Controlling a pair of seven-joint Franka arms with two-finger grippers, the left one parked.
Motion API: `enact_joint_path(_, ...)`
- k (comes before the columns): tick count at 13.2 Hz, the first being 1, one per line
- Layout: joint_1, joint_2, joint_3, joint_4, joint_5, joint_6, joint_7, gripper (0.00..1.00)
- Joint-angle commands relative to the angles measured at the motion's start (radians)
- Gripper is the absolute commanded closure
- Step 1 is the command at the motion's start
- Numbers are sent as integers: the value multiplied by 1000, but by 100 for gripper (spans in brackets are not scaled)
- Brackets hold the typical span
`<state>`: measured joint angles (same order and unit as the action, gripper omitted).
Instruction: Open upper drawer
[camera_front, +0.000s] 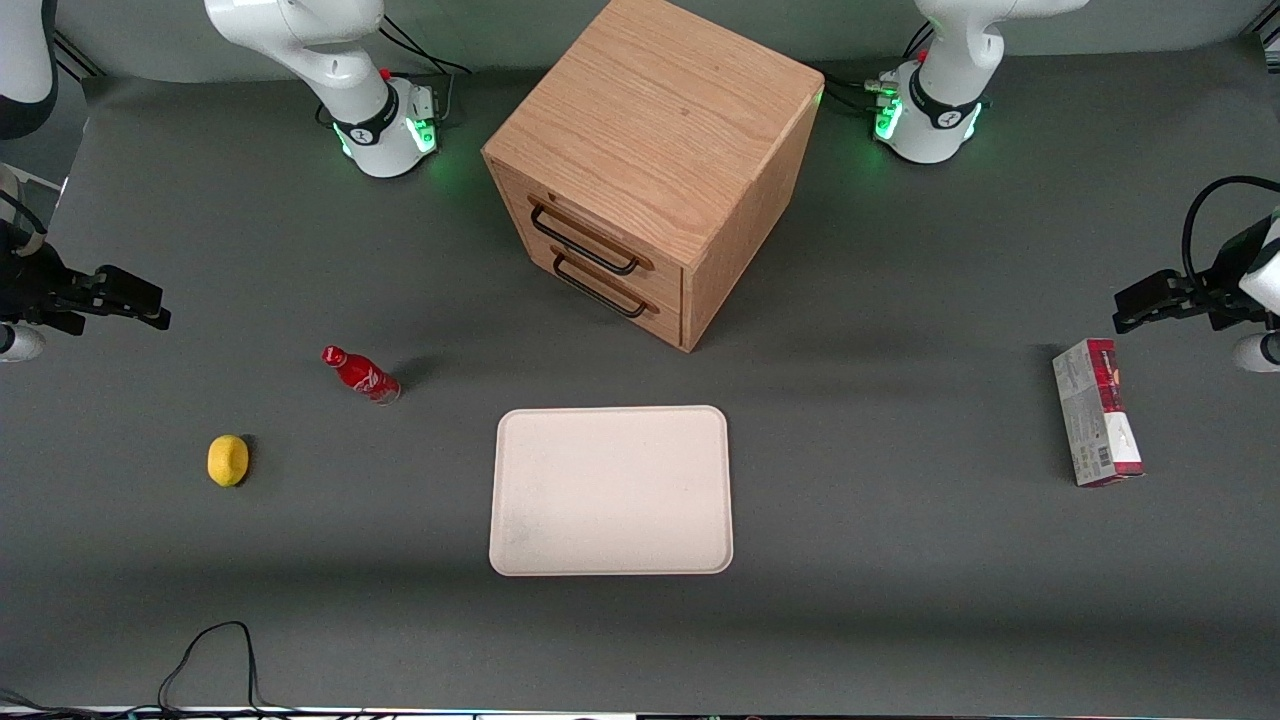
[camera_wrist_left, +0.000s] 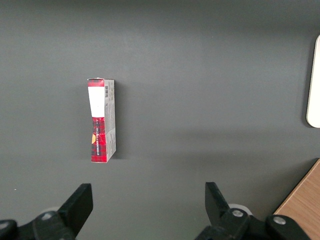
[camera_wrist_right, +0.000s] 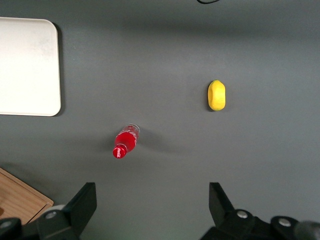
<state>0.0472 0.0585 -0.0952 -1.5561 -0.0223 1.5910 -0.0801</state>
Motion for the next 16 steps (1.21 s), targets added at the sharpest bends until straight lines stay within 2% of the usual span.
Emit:
enact_joint_path(1,2,7,5,14,-13,-19,23,0)
enact_joint_path(4,0,17,6,21,-7,-19,14,0)
enact_joint_path(6,19,21,8,24,91,-19,10,0)
enact_joint_path(11,259,121,8,105,104,-6,11,0)
enact_joint_path(16,505,156,8,125,105,4,25,0)
